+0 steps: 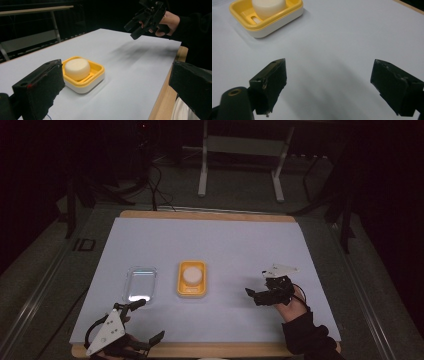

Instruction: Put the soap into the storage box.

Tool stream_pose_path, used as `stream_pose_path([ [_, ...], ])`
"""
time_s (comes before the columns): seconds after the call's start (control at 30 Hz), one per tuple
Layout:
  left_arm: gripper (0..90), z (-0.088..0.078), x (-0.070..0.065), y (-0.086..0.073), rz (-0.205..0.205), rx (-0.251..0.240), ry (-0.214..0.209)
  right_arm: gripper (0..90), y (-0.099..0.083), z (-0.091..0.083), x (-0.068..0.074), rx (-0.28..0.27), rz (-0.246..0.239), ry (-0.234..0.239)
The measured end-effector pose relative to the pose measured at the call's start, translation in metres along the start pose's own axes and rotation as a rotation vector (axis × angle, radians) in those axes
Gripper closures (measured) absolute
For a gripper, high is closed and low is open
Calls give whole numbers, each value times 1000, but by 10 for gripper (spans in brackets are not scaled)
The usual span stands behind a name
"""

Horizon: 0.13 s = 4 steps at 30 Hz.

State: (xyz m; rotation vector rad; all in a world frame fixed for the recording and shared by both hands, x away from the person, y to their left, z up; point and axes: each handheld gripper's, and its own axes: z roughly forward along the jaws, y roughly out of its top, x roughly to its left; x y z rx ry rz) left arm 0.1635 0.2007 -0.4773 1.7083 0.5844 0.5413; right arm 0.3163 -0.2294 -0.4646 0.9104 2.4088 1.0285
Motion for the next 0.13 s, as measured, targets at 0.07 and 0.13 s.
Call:
stream_pose_path([
  [0.07,1,0,0,0,0,-2,0,133,0,0,0,2,-3,-9],
  [0.13,1,0,0,0,1,-1,1,133,0,0,0,3,-4,-7],
])
